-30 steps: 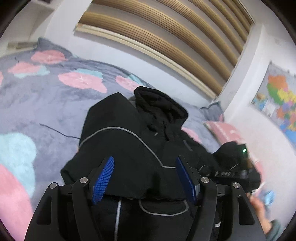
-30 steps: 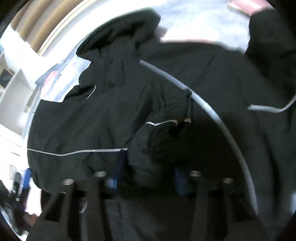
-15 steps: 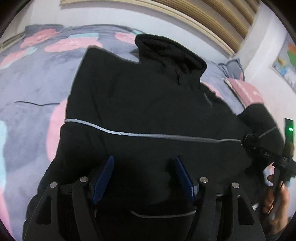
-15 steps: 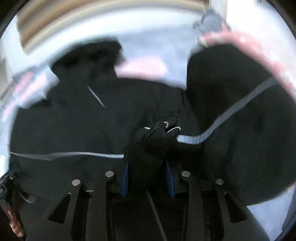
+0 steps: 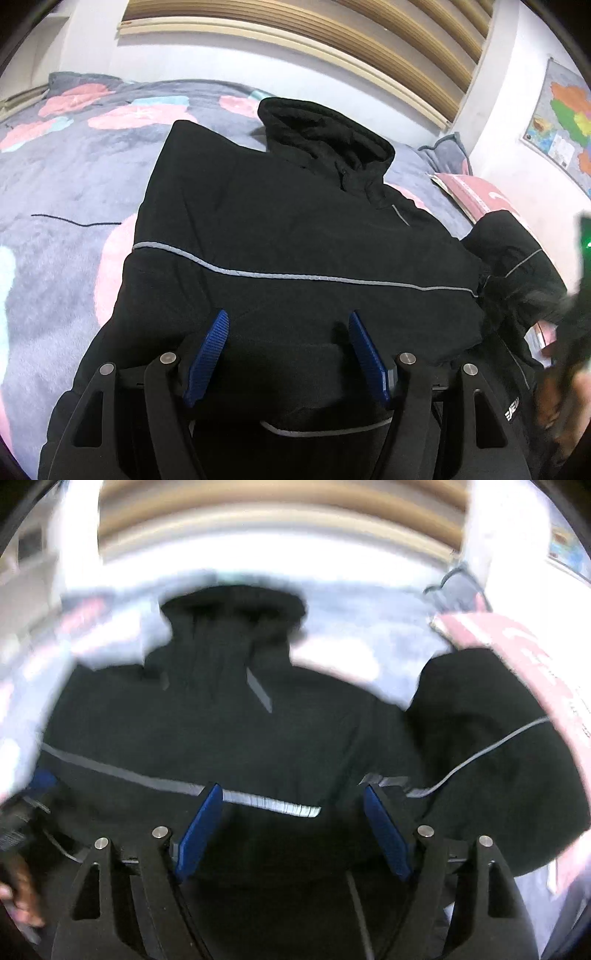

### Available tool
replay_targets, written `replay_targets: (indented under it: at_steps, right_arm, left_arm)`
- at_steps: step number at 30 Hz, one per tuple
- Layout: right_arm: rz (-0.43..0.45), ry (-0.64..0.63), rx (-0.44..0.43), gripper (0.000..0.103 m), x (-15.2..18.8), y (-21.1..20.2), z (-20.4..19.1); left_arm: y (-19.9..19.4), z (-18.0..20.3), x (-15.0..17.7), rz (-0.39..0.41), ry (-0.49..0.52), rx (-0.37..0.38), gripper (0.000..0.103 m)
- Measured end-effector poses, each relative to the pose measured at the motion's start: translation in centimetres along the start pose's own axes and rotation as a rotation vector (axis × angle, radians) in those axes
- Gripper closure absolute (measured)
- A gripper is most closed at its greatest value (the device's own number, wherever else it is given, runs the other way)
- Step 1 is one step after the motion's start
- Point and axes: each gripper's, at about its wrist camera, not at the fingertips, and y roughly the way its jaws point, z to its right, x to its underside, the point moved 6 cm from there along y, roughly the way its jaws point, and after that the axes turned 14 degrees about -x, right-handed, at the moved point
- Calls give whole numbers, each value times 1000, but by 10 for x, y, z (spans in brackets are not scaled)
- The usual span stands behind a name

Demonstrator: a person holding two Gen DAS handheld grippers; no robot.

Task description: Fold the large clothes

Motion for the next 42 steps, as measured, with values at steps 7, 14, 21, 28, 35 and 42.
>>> replay_targets:
  at_steps: [7, 14, 21, 28, 35, 42]
  right_arm:
    - [20, 63, -135, 34, 3, -44, 8]
    - [259, 74, -91, 34, -13, -183, 73]
    - [249, 269, 97, 31, -1, -199, 229]
    - [175, 446, 115, 31, 27, -132, 326]
    - [148, 452, 160, 37, 25, -75, 355]
    - [316, 360, 305, 81, 11, -137, 337]
  left_arm:
    - [-3, -9, -1, 9, -56, 84, 34]
    - [-2, -7, -2, 8, -59, 87, 34]
    - [-1, -7, -2, 6, -61, 90, 34]
    - [0, -9, -2, 3, -73, 106, 34]
    - [1, -1, 0, 7, -30, 55, 34]
    - [2, 0, -1, 7, -35, 61, 34]
